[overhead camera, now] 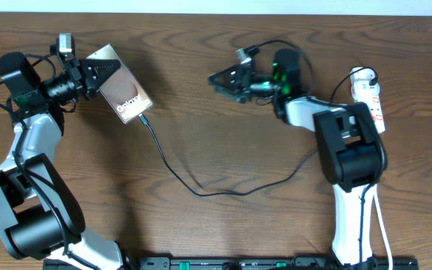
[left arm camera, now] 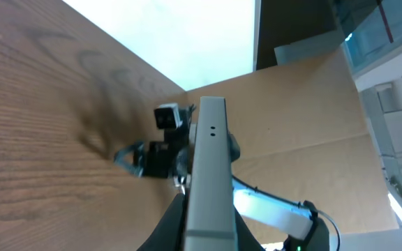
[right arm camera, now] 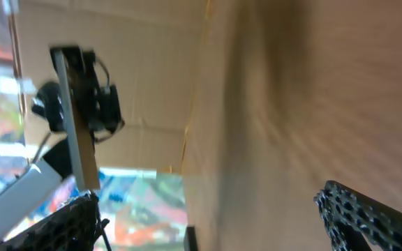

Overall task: Plug charger to phone and switch on socket
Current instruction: 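Open the right gripper and pull it back from the phone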

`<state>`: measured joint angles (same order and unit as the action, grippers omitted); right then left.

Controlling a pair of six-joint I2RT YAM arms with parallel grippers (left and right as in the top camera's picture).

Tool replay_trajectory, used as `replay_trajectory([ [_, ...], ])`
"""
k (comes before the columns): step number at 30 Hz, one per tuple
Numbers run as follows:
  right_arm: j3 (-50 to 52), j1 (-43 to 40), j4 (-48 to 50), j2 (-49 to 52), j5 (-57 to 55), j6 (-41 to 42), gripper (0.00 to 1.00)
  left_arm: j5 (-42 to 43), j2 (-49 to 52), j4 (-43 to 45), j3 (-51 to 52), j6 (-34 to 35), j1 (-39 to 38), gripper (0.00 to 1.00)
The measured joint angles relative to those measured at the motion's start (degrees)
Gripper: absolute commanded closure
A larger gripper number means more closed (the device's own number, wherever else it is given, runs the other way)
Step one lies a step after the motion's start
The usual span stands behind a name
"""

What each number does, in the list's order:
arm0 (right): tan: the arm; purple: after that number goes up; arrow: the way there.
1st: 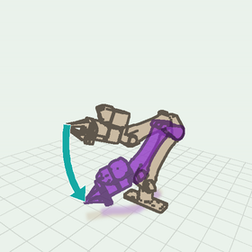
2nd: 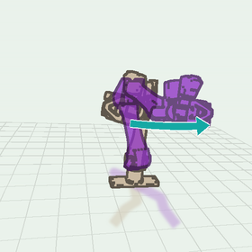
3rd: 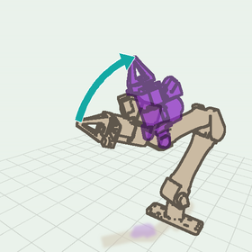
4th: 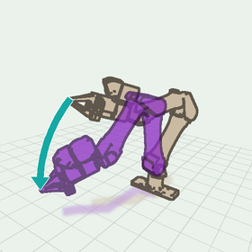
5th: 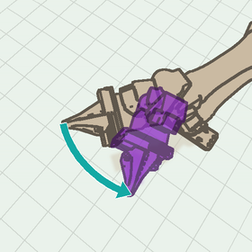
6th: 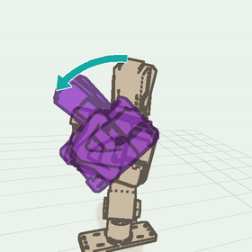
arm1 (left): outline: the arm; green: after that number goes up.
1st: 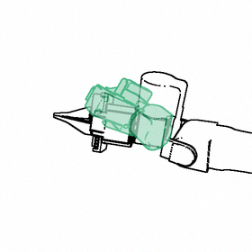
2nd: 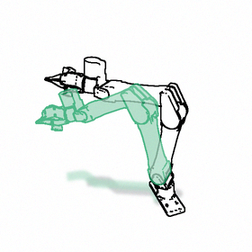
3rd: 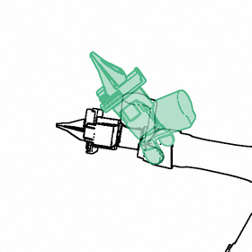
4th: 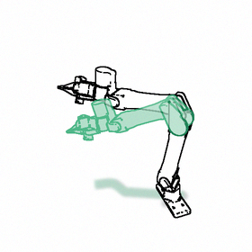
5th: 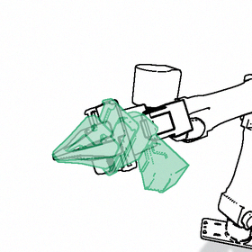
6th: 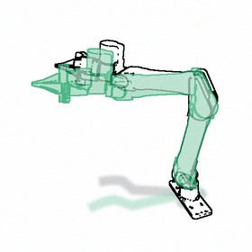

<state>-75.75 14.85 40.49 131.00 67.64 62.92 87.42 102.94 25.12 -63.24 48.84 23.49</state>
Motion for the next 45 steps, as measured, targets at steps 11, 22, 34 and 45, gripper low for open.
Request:
replay_trajectory([
  [11, -0.2, -6.01, -18.73, -0.66, -3.43, -4.26, 0.01, -1.62, 0.0, 0.07, 5.4, -2.58, -3.45, 0.93],
  [22, -0.04, -2.58, -51.89, -17.14, -24.37, -24.09, 0.01, -2.4, 0.0, 0.37, 5.4, -3.06, -3.93, 0.93],
  [34, -0.17, 1.46, -65.24, -29.22, -45.05, -30.38, 0.01, -12.26, 0.0, -15.34, 5.49, -10.29, -9.97, 0.93],
  [45, -0.17, 1.64, -66.71, -29.22, -49.57, -31.39, 0.01, -33.81, 0.0, -36.3, 5.6, -22.36, -13.7, 0.93],
])
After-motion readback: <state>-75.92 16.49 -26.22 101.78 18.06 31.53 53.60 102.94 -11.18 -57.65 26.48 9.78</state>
